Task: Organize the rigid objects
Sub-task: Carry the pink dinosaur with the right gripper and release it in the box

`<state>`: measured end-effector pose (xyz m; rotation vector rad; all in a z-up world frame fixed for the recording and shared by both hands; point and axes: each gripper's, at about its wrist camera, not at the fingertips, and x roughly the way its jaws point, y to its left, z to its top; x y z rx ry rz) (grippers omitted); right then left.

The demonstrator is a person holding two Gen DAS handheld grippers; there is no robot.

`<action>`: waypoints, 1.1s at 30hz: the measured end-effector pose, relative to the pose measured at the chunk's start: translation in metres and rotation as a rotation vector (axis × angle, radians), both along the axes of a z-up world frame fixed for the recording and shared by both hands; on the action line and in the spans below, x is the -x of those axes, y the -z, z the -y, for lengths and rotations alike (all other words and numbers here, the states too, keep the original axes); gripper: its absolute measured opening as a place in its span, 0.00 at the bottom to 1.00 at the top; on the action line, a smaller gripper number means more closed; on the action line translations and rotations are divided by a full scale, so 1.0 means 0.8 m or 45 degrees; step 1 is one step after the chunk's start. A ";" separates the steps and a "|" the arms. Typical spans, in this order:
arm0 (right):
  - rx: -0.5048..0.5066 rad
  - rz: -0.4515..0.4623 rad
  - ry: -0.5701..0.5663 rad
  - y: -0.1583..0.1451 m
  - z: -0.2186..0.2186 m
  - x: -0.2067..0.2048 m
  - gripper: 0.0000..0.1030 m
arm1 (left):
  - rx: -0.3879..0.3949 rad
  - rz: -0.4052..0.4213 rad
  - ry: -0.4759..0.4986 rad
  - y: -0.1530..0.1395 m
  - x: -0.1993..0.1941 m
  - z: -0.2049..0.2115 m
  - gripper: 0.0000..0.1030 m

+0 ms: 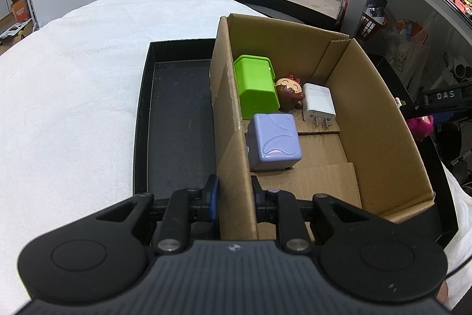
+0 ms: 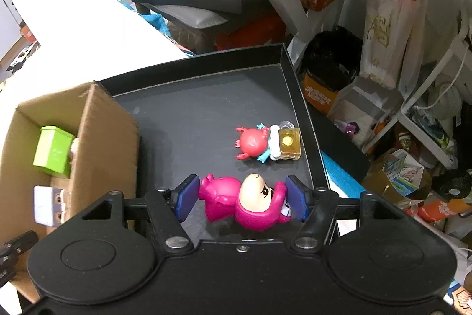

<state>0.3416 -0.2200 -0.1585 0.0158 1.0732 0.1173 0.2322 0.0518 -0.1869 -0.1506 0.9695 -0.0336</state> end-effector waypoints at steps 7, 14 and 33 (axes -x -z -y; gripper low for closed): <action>-0.030 0.023 -0.032 -0.028 -0.016 0.013 0.60 | 0.007 -0.005 -0.004 -0.001 0.000 -0.001 0.19; -0.050 0.083 -0.093 -0.070 -0.044 0.026 0.60 | 0.029 -0.010 -0.004 -0.004 0.001 -0.003 0.19; -0.039 0.127 -0.227 -0.110 -0.116 0.046 0.61 | 0.071 0.017 0.007 -0.011 0.010 -0.008 0.19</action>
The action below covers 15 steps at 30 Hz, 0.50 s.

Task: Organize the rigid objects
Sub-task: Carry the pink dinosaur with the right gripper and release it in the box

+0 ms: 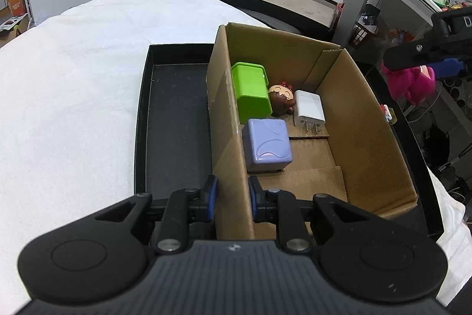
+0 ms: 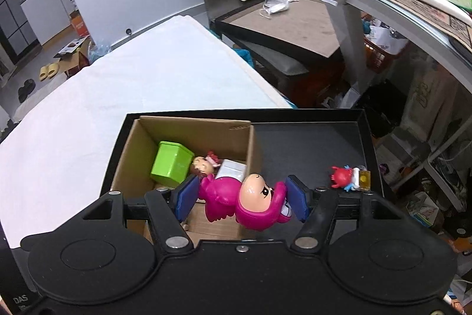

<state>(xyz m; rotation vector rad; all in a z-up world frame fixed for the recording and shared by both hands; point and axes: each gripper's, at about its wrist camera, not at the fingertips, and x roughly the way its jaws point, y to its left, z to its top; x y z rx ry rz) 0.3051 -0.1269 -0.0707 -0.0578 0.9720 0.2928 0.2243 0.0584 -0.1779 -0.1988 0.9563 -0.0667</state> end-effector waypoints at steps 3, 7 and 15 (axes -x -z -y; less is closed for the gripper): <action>0.001 -0.002 -0.015 -0.001 -0.009 0.000 0.61 | 0.003 0.000 0.000 -0.001 -0.001 0.000 0.19; 0.000 -0.008 -0.037 -0.001 -0.022 0.000 0.61 | 0.003 0.000 -0.002 -0.001 0.000 0.000 0.19; 0.010 -0.038 -0.088 0.007 -0.047 -0.003 0.61 | 0.010 0.000 -0.003 -0.001 -0.001 -0.002 0.19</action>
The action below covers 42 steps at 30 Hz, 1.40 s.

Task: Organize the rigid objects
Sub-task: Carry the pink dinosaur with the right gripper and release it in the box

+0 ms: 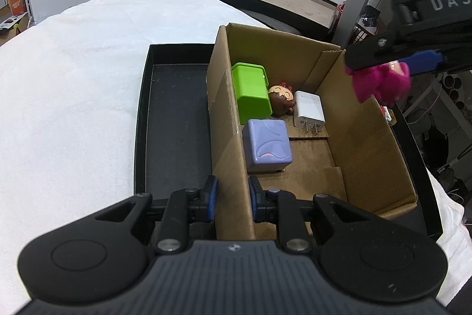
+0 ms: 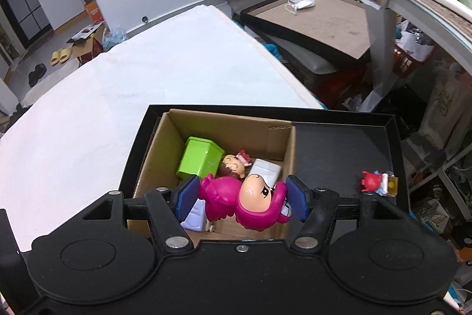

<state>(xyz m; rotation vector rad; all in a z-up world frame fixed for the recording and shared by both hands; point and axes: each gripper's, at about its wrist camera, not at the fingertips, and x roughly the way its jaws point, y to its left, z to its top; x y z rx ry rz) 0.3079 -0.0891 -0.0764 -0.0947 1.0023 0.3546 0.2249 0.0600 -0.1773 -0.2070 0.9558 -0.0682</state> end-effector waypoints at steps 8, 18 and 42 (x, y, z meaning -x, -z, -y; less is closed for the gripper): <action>0.038 -0.058 -0.024 0.025 -0.023 -0.007 0.61 | 0.005 -0.002 -0.001 0.001 0.000 -0.001 0.19; 0.065 -0.043 -0.004 0.027 -0.014 -0.003 0.62 | 0.002 0.000 -0.002 0.001 0.000 0.000 0.20; 0.013 -0.065 0.165 0.024 0.106 0.003 0.70 | -0.033 0.005 0.005 0.000 0.002 0.005 0.19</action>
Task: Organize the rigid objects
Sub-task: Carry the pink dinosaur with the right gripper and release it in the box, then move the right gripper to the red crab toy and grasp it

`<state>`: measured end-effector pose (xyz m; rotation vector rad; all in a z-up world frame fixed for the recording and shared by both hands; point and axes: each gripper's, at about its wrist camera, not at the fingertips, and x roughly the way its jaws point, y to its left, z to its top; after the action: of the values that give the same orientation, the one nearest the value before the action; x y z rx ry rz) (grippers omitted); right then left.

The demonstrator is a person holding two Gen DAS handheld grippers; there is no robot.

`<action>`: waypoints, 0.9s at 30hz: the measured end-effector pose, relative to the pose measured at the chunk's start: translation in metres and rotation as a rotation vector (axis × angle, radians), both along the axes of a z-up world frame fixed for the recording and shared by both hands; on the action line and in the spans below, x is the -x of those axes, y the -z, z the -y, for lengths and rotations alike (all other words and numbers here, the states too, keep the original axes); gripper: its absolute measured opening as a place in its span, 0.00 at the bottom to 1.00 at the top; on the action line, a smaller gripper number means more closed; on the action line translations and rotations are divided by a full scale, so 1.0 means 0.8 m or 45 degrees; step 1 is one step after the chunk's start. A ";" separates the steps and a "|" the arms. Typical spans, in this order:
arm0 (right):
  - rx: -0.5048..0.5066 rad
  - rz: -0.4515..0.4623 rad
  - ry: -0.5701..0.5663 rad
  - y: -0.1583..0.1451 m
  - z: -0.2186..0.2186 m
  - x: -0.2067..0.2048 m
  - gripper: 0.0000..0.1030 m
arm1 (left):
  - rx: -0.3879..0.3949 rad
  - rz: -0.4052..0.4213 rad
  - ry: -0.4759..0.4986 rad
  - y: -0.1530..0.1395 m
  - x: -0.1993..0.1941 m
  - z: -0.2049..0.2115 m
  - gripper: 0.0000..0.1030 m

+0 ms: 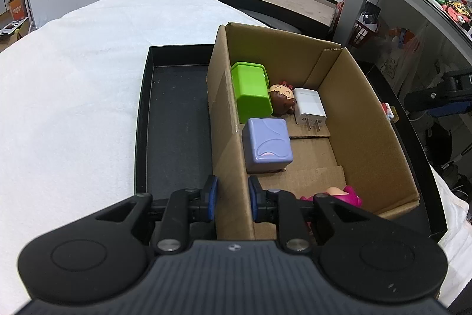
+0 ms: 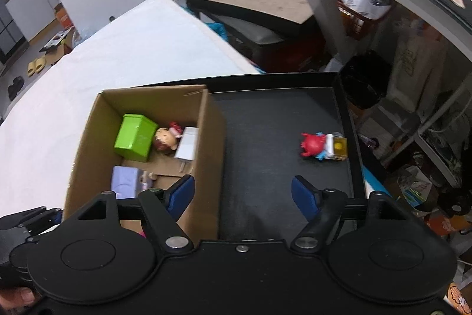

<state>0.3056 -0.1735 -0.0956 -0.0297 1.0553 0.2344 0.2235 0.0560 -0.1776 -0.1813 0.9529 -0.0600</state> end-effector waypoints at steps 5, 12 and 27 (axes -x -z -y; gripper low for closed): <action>0.007 0.007 0.047 0.009 0.026 -0.008 0.71 | -0.002 0.000 0.000 0.000 -0.001 -0.001 0.19; 0.034 0.068 0.089 0.043 0.048 -0.024 0.70 | -0.010 -0.005 0.001 0.001 -0.002 0.000 0.19; -0.065 0.083 0.131 0.087 0.080 -0.068 0.75 | -0.013 -0.012 -0.002 0.003 -0.002 0.001 0.19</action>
<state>0.3602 -0.2373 -0.1652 0.0622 0.9826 0.1659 0.2252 0.0549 -0.1798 -0.1731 0.9627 -0.0530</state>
